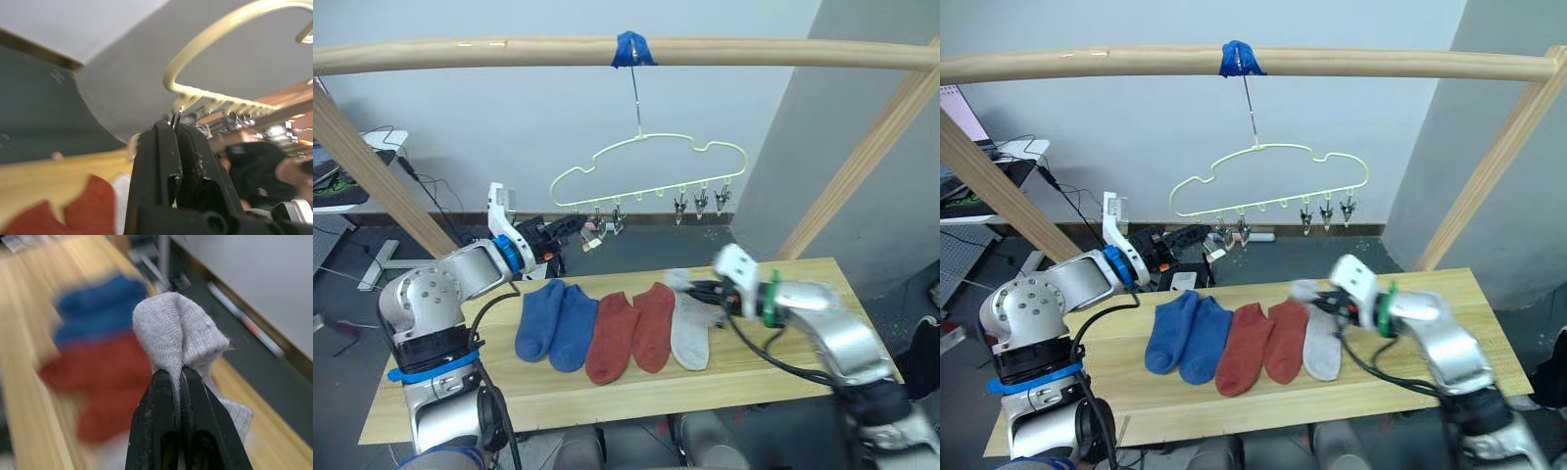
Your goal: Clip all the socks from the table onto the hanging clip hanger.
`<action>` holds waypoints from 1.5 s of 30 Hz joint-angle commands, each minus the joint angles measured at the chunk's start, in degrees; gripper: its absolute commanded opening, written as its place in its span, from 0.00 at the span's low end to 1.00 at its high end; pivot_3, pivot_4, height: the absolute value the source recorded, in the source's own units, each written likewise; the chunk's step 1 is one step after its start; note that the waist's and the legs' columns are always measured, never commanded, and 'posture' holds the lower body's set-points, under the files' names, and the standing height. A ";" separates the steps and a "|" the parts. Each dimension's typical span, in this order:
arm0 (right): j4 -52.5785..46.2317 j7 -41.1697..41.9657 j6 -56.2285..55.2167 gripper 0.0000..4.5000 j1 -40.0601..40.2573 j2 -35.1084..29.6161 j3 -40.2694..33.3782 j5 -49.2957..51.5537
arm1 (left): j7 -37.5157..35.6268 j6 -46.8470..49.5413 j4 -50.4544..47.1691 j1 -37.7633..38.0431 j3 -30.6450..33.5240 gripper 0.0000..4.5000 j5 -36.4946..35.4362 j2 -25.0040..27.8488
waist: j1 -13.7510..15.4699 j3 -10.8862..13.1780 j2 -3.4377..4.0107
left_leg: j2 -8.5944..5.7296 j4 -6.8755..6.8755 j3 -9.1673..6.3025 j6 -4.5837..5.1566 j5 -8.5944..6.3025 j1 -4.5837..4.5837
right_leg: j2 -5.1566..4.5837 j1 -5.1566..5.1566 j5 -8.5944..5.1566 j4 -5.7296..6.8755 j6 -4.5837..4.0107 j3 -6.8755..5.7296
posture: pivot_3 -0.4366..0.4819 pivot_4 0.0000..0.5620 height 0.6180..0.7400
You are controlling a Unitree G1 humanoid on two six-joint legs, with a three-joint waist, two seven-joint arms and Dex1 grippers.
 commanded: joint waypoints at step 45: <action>19.40 -6.70 -6.30 0.00 -16.58 14.38 1.82 0.68 | 3.06 -2.12 -6.03 3.47 -0.03 0.80 -14.73 4.67 | 2.13 0.05 -0.03 | -0.02 -0.02 -0.08 -0.10 -0.05 -0.98 | -0.11 -0.67 0.24 -0.36 -0.25 -0.14 | 0.44 0.26 1.00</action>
